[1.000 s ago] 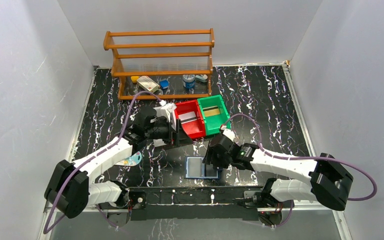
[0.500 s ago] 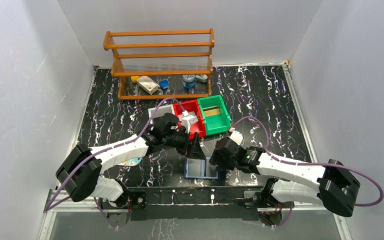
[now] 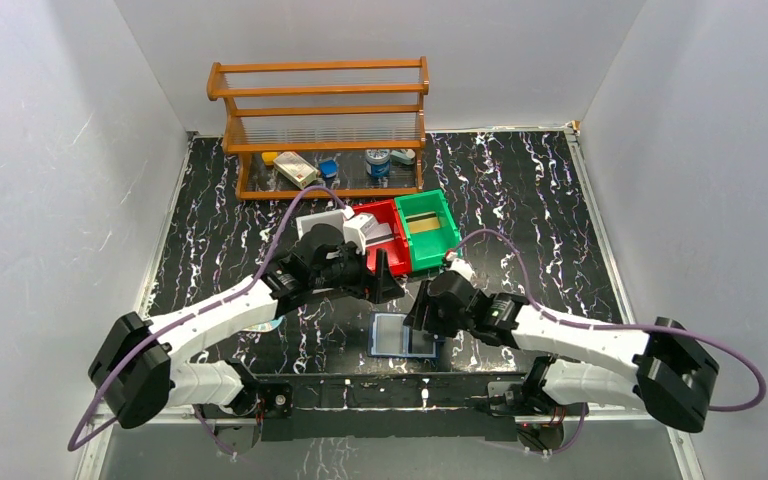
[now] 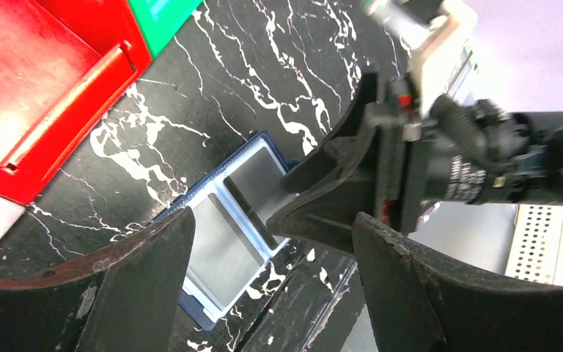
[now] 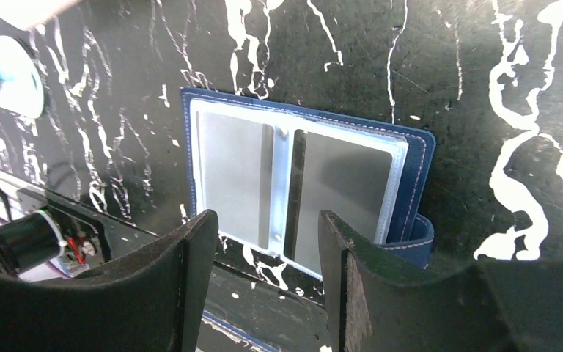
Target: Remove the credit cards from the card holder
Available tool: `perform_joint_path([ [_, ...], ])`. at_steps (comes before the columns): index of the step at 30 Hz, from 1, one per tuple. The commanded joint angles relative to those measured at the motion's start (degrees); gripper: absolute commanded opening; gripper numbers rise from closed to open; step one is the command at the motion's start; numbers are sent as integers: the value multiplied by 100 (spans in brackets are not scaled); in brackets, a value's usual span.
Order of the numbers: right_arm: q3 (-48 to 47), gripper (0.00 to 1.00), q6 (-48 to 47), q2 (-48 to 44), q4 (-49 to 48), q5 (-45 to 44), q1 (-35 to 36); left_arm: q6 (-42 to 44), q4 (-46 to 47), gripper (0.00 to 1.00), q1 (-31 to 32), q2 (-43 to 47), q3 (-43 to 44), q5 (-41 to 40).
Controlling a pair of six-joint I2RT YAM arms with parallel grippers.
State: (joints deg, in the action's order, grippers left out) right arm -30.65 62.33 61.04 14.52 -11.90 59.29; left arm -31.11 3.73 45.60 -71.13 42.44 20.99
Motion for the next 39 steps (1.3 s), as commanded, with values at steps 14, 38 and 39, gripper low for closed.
perform_joint_path([
  [14, 182, 60, 488, -80, 610, -440, 13, 129, -74, 63, 118, -407, 215, 538],
  [38, 840, 41, 751, -440, 187, -447, 4, -457, 400, 51, 684, -1417, 369, 789],
  [39, 880, 39, 773, -481, 146, -445, -7, -525, 475, 50, 698, -1453, 337, 785],
])
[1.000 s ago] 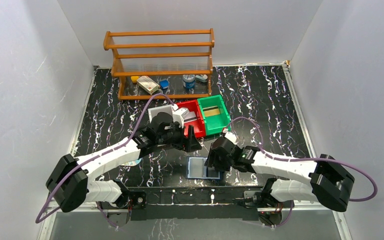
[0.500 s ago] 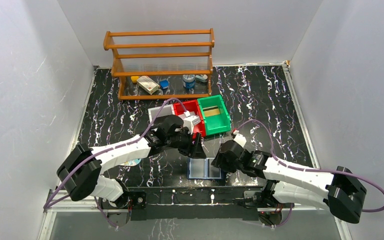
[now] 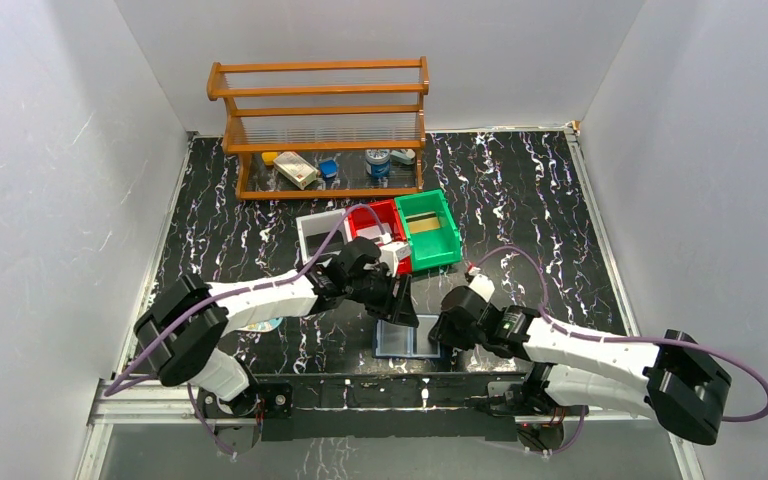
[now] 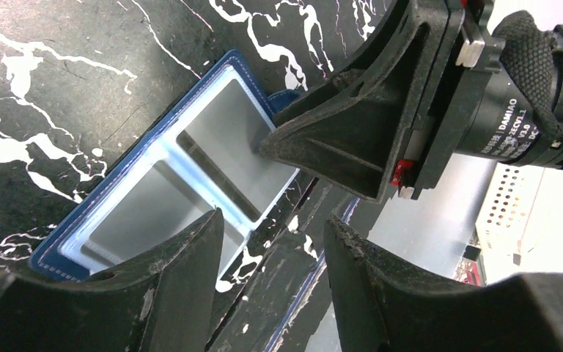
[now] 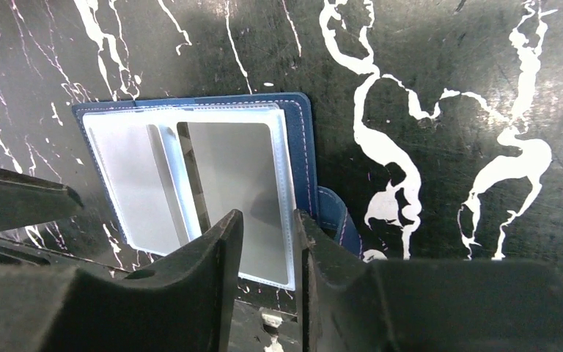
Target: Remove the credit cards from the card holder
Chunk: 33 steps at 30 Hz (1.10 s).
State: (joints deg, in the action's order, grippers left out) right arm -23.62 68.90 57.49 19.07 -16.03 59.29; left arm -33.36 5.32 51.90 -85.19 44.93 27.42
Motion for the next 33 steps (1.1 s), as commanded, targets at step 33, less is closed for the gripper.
perform_joint_path([
  [33, 998, 30, 122, -15, -1696, 601, -84, -1729, 1396, 37, 85, -429, -1159, -571],
])
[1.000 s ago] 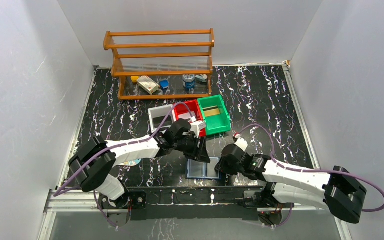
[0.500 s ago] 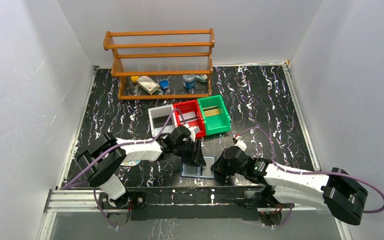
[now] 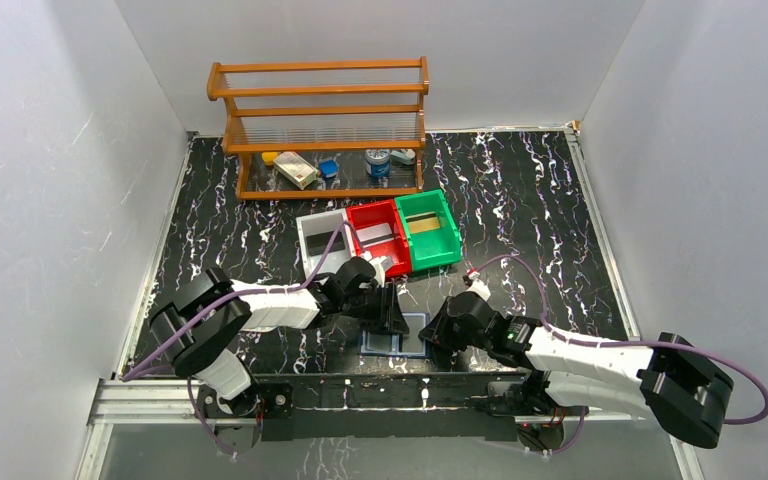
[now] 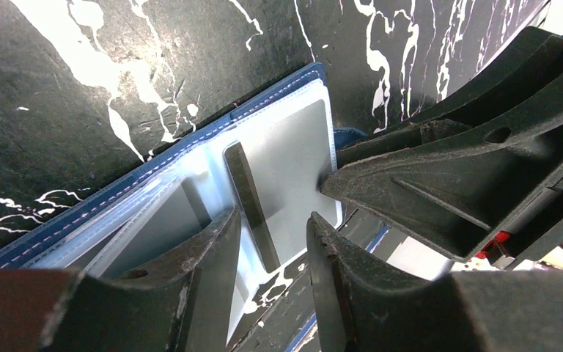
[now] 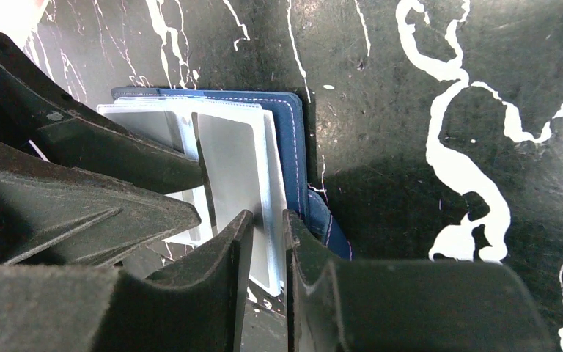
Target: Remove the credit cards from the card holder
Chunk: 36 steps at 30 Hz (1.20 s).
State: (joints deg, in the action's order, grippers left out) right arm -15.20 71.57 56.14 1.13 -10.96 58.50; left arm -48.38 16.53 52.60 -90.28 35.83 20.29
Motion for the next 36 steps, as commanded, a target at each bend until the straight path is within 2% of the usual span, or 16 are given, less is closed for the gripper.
perform_joint_path([
  [1, 158, 29, -167, 143, 64, 117, -10, -282, 366, 37, 18, 88, -287, 156],
  [8, 151, 21, -238, 271, -85, 268, -5, -752, 1040, 34, 5, 111, -566, 214],
  [15, 214, 16, -232, 250, -99, 259, -8, -930, 1316, 32, 0, 162, -694, 183],
  [18, 263, 14, -223, 286, -169, 286, -10, -1099, 1763, 30, -13, 185, -824, 228],
  [24, 348, 14, -231, 465, -444, 405, -5, -1310, 2469, 28, -21, 80, -913, 518],
  [32, 627, 14, -154, 531, -1007, 573, -16, -1372, 2797, 24, -21, 95, -1014, 551],
  [36, 703, 15, -148, 388, -1094, 574, -31, -1356, 2807, 14, -30, 63, -1026, 553],
])
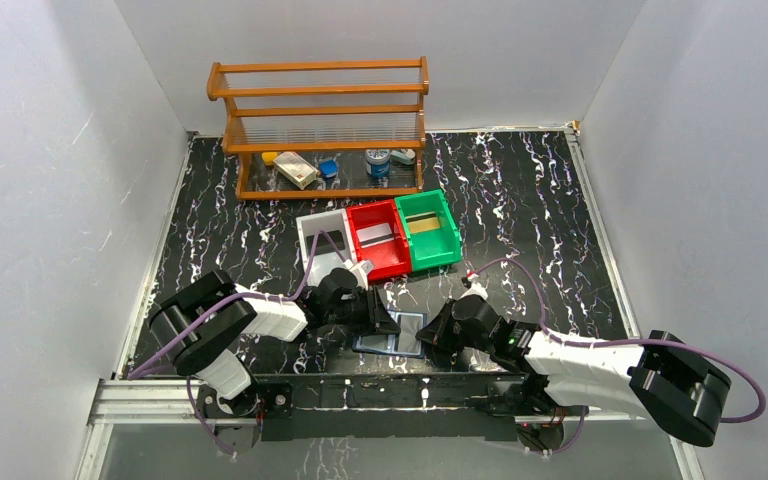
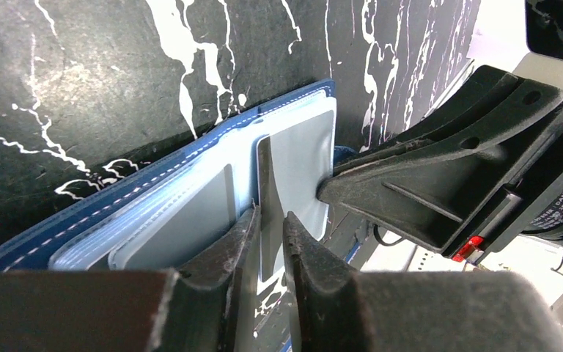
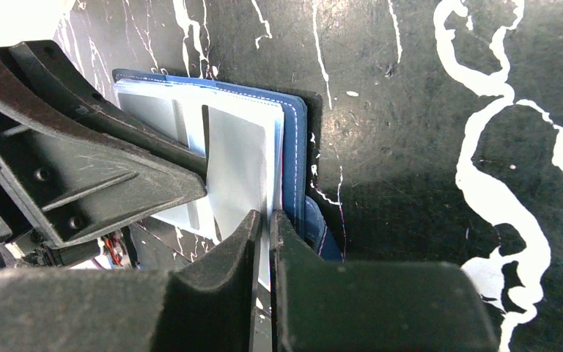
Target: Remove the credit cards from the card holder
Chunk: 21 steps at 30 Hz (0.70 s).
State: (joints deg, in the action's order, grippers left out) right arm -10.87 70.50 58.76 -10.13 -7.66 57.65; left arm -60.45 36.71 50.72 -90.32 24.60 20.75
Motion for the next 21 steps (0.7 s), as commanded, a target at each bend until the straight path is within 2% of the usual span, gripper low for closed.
perform_joint_path([
  [1, 296, 15, -40, 86, 15, 247, 54, -150, 780, 11, 158, 54, 88, 509],
  [5, 340, 19, -33, -27, 37, 238, 28, -152, 782, 0, 159, -19, 87, 537],
  [10, 272, 28, -45, -191, 204, 201, 19, -110, 699, 0, 151, -17, 72, 504],
  [14, 55, 38, -88, -475, 832, -15, 18, 24, 461, 0, 154, 75, 124, 429],
  [18, -222, 39, -66, -843, 1672, -379, 16, 198, 121, 0, 149, 208, 201, 298],
  [21, -350, 39, -122, -1074, 1925, -461, 16, 296, -63, 0, 153, 255, 250, 265],
])
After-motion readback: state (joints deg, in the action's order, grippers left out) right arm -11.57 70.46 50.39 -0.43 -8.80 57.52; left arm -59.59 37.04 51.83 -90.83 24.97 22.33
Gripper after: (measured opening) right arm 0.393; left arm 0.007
